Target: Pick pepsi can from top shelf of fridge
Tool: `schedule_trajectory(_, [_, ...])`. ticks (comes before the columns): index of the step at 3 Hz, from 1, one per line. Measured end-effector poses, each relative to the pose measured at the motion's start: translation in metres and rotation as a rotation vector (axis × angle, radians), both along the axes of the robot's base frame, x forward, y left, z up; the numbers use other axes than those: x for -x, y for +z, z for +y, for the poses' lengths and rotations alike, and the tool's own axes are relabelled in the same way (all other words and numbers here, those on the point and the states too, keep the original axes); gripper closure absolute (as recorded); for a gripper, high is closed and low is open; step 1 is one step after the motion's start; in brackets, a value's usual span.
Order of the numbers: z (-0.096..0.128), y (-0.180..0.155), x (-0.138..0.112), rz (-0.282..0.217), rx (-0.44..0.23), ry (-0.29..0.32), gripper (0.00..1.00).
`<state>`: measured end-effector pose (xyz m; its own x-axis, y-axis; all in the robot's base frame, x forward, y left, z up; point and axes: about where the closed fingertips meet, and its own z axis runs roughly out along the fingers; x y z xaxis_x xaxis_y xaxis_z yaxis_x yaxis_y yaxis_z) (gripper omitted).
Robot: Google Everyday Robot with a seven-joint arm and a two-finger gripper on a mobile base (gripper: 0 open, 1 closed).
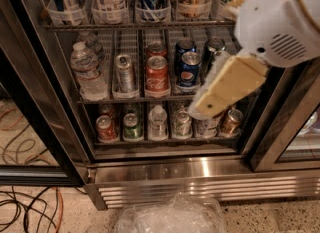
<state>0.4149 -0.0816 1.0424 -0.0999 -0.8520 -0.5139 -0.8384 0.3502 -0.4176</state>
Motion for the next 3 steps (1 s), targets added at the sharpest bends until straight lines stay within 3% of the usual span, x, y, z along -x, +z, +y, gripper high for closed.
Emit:
schedule_trajectory(1, [0.023,0.0,0.004,0.003,-0.051,0.0,0.0])
schedule_trajectory(2, [0.041,-0.009,0.007,0.059,-0.116,0.058,0.0])
schedule_trajectory(3, [0.054,0.005,0.017,0.045,-0.141,0.078,0.0])
